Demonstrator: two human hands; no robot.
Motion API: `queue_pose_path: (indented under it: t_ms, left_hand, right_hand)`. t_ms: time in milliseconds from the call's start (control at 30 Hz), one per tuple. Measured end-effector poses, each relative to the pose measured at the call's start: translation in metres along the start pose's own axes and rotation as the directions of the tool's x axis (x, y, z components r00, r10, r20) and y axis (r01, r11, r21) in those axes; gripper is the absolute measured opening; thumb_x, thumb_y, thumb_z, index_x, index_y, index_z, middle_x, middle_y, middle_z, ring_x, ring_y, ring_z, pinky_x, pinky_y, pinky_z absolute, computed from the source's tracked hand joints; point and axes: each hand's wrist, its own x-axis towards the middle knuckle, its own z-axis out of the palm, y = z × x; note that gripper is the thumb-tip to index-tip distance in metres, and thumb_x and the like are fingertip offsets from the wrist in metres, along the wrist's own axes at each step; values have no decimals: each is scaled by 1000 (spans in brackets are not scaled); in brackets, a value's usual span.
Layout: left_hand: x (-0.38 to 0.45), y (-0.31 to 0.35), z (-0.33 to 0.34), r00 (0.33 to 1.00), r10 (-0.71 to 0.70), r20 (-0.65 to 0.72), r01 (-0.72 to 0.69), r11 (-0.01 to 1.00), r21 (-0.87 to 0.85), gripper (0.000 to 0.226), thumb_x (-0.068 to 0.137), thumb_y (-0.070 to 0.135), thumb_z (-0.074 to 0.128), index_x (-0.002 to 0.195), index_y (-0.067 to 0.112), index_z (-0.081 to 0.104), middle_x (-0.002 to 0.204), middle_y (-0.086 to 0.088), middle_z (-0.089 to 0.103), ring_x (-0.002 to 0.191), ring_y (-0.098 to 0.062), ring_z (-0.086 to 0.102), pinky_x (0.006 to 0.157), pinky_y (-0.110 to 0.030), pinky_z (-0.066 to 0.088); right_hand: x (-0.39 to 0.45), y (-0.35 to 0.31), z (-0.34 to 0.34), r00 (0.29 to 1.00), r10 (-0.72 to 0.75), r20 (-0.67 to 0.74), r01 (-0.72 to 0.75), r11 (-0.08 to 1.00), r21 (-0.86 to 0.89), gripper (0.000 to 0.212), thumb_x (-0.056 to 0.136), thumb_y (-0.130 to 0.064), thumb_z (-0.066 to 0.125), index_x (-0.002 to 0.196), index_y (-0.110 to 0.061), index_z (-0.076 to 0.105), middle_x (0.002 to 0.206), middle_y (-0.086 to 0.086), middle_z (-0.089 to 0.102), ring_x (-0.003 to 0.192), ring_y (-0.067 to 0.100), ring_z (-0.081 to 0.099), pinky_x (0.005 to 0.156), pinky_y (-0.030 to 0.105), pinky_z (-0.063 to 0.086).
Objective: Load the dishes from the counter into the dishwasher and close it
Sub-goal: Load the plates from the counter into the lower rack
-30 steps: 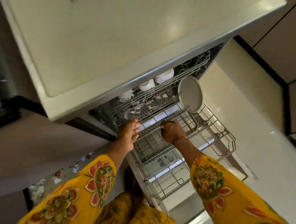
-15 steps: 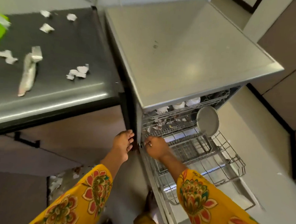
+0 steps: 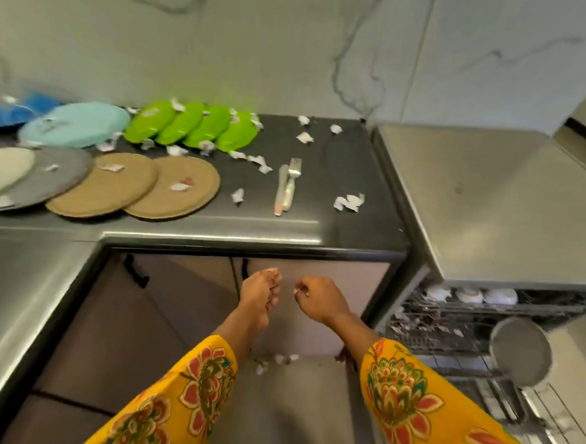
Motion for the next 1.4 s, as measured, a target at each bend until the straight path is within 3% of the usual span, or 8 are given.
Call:
queue_pose_path:
  t_ms: [100,500,733,933,1033,1100,1267,1400]
  left_hand:
    - [5,30,-36,998,56,-22,-58,995,-81,15,93,14,52,80,12,58,70,-2,57,54,-11,43,46,-21,30]
    - [34,114,-96,946,136,-293,-221,934,-281,12,91,16,53,85,12,61,80,-1,61,63,-10,49,56,-23,36]
    - [75,150,-113,883,123,-453,-305,884,-354,16,89,13,48,73,14,50,66,-2,43,51,-12,33,39,-19,25]
    - [111,178,-119,681,102,-725,-373,900,-225,10,88,16,50,82,10,54,92,-9,53,71,-17,46,59,-28,34]
    - [127,186,-123,647,43,-761,-302,931,-205,35,84,23,51,115,6,55,125,-16,51,106,-28,50,85,-38,46]
    - [134,191,-123,629,17,-777,-234,957,-169,51,86,25,51,132,6,41,140,-17,36,125,-34,38,103,-45,38]
    - [145,205,-119,582,-31,-813,-168,973,-157,63,85,24,53,138,5,26,149,-15,19,133,-37,26,110,-44,29]
    - [155,214,-115,580,-77,-811,-151,968,-200,59,84,20,55,133,6,25,146,-17,16,128,-37,28,107,-46,33]
  right_hand:
    - [21,-50,4,995,-95,-6,95,995,-21,23,90,-23,50,100,-10,66,103,14,67,100,33,60,83,40,49]
    - [92,-150,5,971,-232,-54,235,970,56,23,91,-23,50,99,-10,68,102,11,68,98,26,60,82,34,48]
    - [158,-169,-1,975,-217,-48,219,975,45,25,91,-20,50,97,-2,66,106,18,65,102,32,58,85,37,44]
    - [212,-177,-1,981,-187,58,187,982,-2,47,89,-32,58,125,-2,50,132,19,41,123,32,42,99,33,35]
    - [236,-185,2,984,-161,75,162,987,3,69,85,-42,61,137,-4,36,142,18,26,133,34,29,109,35,28]
    - [249,-190,4,984,-155,83,157,987,-19,79,83,-48,62,141,-6,28,147,20,18,136,37,22,111,37,25]
    - [275,-203,11,977,-136,167,152,985,-84,104,78,-61,61,150,-13,2,155,24,-5,142,41,3,114,46,15]
    - [291,-208,18,976,-114,188,141,981,-137,114,72,-70,60,150,-16,-4,154,26,-8,142,41,0,113,50,11]
